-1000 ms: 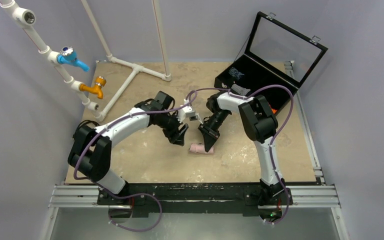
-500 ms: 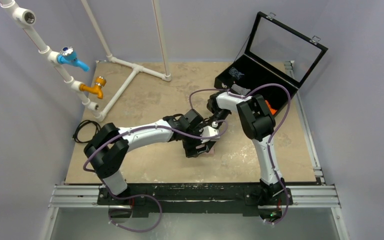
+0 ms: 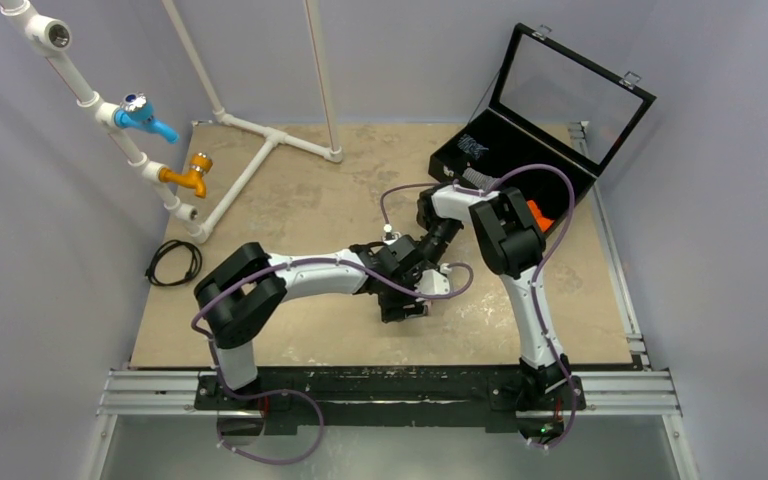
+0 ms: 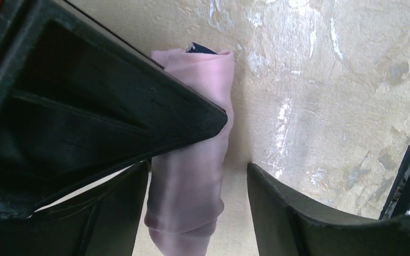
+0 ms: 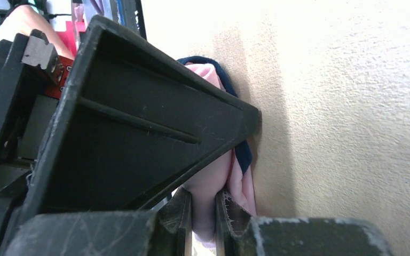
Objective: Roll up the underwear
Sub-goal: Roll the underwear to the center of the board.
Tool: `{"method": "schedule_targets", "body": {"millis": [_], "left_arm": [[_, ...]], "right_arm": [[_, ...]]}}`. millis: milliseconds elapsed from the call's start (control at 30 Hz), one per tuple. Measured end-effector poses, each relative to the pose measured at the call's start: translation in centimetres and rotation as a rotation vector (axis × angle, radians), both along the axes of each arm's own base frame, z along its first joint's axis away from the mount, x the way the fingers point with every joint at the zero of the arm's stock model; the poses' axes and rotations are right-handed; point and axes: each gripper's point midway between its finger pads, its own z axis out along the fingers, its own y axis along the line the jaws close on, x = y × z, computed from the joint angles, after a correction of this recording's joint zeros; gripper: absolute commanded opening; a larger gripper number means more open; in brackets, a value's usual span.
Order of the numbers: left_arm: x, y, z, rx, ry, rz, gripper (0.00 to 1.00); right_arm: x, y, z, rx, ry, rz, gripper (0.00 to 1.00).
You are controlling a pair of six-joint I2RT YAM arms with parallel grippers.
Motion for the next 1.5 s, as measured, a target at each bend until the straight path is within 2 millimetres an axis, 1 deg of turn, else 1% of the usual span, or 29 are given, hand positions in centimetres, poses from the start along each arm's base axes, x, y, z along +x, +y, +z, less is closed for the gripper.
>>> {"method": "schedule_targets", "body": {"millis": [133, 200, 333, 467, 500, 533, 567, 600, 700, 833, 967, 1033, 1233, 1333, 1500], "left_arm": [[0.0, -0.5, 0.0, -0.009, -0.011, -0.006, 0.64], [0.1, -0.7, 0.1, -0.013, -0.02, -0.007, 0.59], [0.5, -1.1, 0.1, -0.018, -0.043, -0.004, 0.48], [0.5, -1.3, 0.0, -0.018, -0.044, -0.007, 0.33], [0.4, -1.4, 0.0, -0.016, -0.041, -0.011, 0.23], [0.3, -1.5, 0.0, -0.015, -0.038, -0.014, 0.09], [0.2, -1.5, -0.1, -0.013, -0.034, -0.016, 0.0], [0.2, -1.6, -0.1, -0.012, -0.026, -0.015, 0.0], [0.0, -2.1, -0.1, -0.011, -0.003, -0.026, 0.0], [0.3, -3.0, -0.1, -0.024, 0.023, -0.034, 0.0], [0.8, -3.6, -0.2, -0.039, 0.039, -0.032, 0.0], [1.1, -3.8, -0.2, -0.047, 0.052, -0.03, 0.0], [1.7, -4.5, -0.2, -0.073, 0.102, -0.027, 0.0], [2.1, -5.0, -0.2, -0.083, 0.11, -0.027, 0.0], [2.3, -5.2, -0.2, -0.082, 0.112, -0.026, 0.0]], "right_arm": [[-0.1, -0.2, 0.0, -0.007, 0.021, 0.003, 0.0], [-0.2, -0.3, 0.0, -0.01, 0.032, 0.007, 0.0], [-0.5, -0.6, 0.0, -0.024, 0.065, 0.008, 0.0], [-0.6, -0.7, 0.0, -0.025, 0.068, 0.012, 0.0], [-0.6, -0.8, 0.0, -0.026, 0.068, 0.012, 0.0], [-0.6, -0.8, 0.0, -0.027, 0.068, 0.012, 0.0], [-0.5, -0.9, 0.0, -0.029, 0.068, 0.01, 0.0], [-0.5, -0.9, 0.0, -0.031, 0.067, 0.007, 0.01], [-0.2, -1.3, 0.0, -0.037, 0.067, -0.016, 0.09], [0.3, -2.1, 0.1, -0.044, 0.034, -0.043, 0.24], [1.1, -2.8, 0.2, -0.042, -0.023, -0.053, 0.3], [1.3, -3.1, 0.2, -0.038, -0.04, -0.061, 0.35], [2.2, -4.0, 0.5, -0.028, -0.053, -0.102, 0.37], [2.8, -4.6, 0.6, -0.023, -0.058, -0.128, 0.42], [4.3, -5.7, 1.0, -0.009, -0.119, -0.159, 0.43]]}}
